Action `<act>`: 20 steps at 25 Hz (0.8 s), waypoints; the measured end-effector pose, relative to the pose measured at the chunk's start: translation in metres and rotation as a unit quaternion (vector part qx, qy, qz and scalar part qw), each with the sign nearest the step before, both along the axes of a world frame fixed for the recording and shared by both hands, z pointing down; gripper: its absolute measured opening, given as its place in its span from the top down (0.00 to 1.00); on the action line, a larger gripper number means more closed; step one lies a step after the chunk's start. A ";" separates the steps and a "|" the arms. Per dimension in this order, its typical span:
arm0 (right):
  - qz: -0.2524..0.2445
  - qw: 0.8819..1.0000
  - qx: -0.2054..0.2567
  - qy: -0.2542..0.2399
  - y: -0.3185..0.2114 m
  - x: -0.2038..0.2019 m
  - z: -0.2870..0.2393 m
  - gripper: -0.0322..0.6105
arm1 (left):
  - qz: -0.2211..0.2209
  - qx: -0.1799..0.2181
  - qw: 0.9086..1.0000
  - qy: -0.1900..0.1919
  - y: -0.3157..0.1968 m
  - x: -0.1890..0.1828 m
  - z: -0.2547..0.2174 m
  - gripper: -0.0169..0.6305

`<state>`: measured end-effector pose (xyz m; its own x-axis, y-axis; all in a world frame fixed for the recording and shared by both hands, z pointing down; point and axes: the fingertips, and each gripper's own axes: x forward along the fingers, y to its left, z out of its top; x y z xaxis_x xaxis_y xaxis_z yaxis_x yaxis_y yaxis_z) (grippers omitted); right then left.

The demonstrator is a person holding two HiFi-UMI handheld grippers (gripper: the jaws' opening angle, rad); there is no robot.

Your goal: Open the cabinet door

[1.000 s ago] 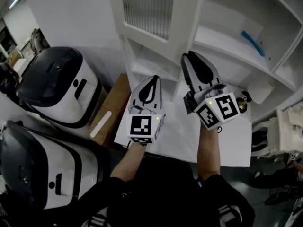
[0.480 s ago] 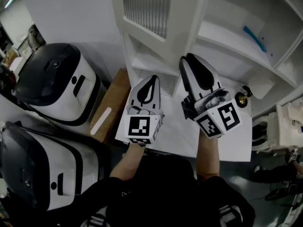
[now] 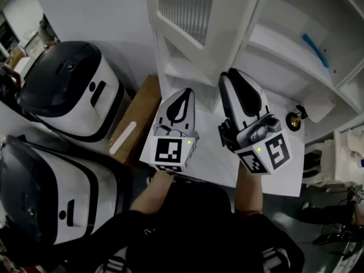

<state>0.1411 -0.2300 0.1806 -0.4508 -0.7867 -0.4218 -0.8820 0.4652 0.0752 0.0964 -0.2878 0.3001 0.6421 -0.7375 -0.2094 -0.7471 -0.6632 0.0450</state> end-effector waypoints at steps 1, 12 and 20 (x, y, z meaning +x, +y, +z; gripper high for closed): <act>-0.006 1.000 0.002 -0.003 0.000 -0.002 0.000 0.84 | -0.002 0.000 1.000 -0.001 -0.001 -0.002 0.001 0.96; -0.063 0.998 0.007 -0.020 0.008 -0.024 0.000 0.85 | -0.028 -0.017 0.999 -0.001 -0.005 -0.017 0.014 0.96; -0.114 0.993 0.010 -0.032 0.015 -0.056 -0.004 0.85 | -0.049 -0.025 0.998 0.007 -0.006 -0.037 0.020 0.96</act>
<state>0.0854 -0.2154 0.1768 -0.5888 -0.6583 -0.4690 -0.7569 0.6526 0.0342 0.0596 -0.2935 0.3198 0.5629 -0.8069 -0.1791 -0.8078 -0.5830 0.0876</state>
